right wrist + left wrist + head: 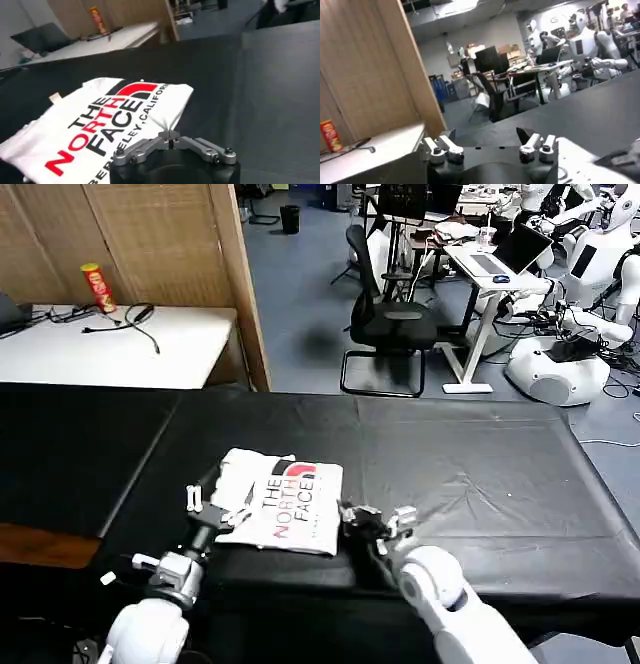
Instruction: Fold and organize the clothes.
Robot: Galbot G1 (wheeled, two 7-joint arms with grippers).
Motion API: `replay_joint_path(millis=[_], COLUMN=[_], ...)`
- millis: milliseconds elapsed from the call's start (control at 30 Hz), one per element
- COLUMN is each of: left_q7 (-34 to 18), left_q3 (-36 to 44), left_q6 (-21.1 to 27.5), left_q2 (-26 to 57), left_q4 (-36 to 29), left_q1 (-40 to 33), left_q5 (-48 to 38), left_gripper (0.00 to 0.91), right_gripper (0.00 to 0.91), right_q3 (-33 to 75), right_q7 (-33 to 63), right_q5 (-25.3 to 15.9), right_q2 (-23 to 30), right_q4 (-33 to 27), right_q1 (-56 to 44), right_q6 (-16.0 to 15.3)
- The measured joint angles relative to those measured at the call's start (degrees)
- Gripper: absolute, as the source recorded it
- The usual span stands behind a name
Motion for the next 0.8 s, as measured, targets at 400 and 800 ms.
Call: replay_joint_path(millis=[400,800], left_q7=[-2.6,-5.6], left_q3=[-0.7,-0.9], left_q6=[2.0,2.9], left_q2=[-0.9,-0.1], left_q4=[1.9,1.3], left_q1=[0.4,3.0], left_q5=[-6.9,-14.0], left_gripper=[0.878,0.878], right_gripper=[0.878,0.878], right_q3=[9.0,14.6], right_q7=[-10.1,-5.9], right_q5=[-6.2,-12.4], right_q2=[-10.1,-12.6], right_q4=[4.3,11.7], right_q1=[-4.9,-13.0], right_q6=[6.1,18.4])
